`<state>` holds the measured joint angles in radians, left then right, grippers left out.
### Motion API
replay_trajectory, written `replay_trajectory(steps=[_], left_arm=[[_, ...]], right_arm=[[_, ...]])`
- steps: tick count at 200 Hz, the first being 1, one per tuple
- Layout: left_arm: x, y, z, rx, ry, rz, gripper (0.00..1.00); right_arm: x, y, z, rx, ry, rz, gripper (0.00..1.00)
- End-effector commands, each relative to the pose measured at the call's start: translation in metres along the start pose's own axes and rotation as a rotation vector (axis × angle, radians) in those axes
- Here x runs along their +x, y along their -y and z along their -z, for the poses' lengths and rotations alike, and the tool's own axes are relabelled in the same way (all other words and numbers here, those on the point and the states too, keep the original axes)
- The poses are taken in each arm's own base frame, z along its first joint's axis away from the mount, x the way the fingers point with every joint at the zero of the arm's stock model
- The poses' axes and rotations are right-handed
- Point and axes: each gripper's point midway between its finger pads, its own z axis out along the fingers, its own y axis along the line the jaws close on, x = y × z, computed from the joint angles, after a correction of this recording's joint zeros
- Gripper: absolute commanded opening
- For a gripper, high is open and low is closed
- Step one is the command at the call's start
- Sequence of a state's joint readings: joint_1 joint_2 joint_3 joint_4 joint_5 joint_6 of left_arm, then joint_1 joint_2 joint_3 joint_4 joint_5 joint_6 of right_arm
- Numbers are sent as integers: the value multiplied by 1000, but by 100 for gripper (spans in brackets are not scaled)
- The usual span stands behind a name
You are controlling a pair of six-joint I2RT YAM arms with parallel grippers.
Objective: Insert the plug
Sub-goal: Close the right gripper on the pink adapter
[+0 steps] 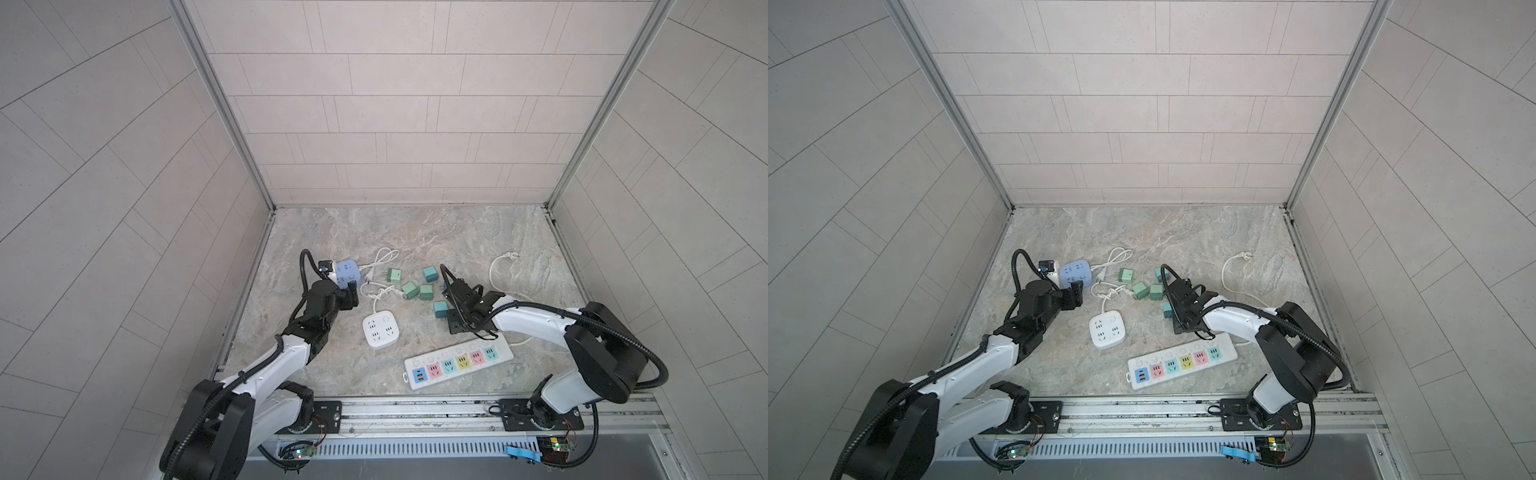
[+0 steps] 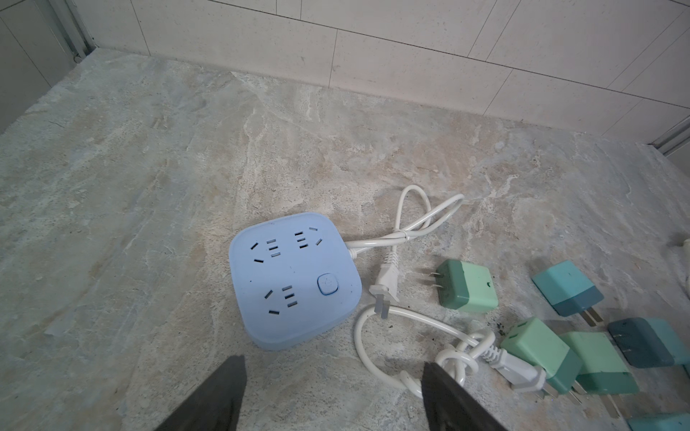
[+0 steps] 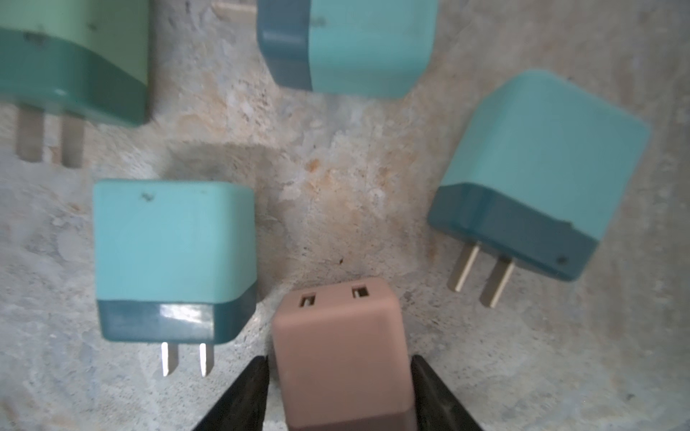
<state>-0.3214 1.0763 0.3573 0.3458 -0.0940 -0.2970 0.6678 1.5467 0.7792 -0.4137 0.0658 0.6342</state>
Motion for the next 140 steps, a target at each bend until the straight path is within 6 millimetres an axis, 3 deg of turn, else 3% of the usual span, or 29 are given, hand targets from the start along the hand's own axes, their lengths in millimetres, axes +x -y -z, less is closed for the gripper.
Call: replay_trajectory(steps=[1,26,59,92,123,140], left_arm=[[-14,4,1,9,36,6,80],[-13,6,-1,17,25,2,80],[-13,6,0,17,29,3,80],[-13,5,0,14,29,3,80],[-12,7,-2,22,18,1,80],[-12,8,-2,29,14,-1,79]], right_arm=[[0,-6,-4,-11,-17,15,57],[2,-9,-9,-25,-24,14,49],[2,-10,-14,-23,-29,23,55],[0,-10,-20,0,-40,40,54],[-1,-11,-20,-8,-34,33,41],[-3,-11,-14,-19,-7,25,39]])
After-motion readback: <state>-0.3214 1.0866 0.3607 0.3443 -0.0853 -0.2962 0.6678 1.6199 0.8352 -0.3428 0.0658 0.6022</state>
